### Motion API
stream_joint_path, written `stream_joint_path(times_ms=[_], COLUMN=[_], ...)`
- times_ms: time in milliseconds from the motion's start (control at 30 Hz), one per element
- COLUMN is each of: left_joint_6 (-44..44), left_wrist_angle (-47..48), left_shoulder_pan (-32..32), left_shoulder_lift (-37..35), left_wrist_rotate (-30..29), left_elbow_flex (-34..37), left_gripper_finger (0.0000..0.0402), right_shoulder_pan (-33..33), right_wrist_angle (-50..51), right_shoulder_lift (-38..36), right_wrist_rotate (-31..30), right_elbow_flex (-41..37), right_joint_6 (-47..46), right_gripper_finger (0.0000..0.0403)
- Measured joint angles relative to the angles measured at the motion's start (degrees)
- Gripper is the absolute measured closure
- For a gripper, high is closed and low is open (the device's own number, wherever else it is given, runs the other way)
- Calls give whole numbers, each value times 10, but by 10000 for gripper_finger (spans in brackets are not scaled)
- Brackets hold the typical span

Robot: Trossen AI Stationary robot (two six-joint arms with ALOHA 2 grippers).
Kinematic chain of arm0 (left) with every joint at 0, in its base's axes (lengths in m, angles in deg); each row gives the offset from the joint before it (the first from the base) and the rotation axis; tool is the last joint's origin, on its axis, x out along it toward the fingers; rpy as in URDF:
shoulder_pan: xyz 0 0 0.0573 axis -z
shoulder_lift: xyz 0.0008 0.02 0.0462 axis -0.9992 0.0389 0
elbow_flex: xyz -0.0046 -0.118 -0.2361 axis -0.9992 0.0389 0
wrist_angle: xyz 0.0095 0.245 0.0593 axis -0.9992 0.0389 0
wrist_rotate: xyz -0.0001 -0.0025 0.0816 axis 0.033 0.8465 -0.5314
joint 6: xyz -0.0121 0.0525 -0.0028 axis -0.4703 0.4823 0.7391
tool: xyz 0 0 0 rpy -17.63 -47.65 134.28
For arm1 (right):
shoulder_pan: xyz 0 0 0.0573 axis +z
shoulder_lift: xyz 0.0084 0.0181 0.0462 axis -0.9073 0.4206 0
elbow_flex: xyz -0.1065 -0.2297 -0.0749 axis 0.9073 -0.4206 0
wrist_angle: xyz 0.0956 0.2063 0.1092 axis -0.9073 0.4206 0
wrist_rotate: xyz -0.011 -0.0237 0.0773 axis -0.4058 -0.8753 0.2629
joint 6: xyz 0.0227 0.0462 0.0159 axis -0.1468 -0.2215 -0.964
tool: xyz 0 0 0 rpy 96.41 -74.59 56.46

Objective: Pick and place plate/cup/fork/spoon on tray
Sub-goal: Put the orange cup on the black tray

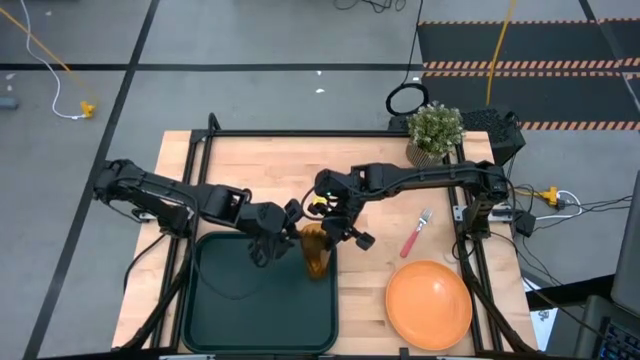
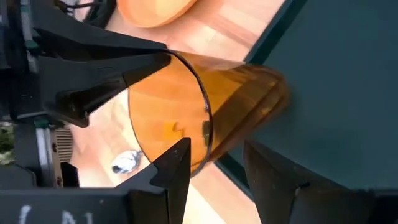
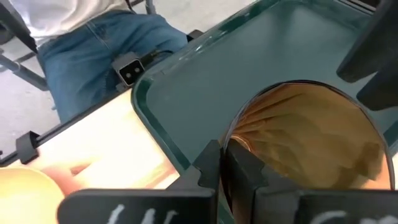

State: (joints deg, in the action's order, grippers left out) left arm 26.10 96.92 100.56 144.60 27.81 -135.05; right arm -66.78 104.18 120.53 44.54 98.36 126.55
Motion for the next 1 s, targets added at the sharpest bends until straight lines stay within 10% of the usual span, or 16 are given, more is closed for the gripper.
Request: stream_joint_path(times_ms=[1000], left_joint_6=[-25], left_wrist_angle=[55], left_shoulder_pan=[-7], left_shoulder_lift=[-3], left_wrist_rotate=[9], left_elbow_flex=[0], left_gripper_finger=[278], right_shoulder_pan=[25], right_wrist_angle=[-142], right_shoulder_lift=[0], right_wrist_rotate=[-121], right_elbow_flex=[-54], right_joint_6=[-38], right_gripper_finger=[398])
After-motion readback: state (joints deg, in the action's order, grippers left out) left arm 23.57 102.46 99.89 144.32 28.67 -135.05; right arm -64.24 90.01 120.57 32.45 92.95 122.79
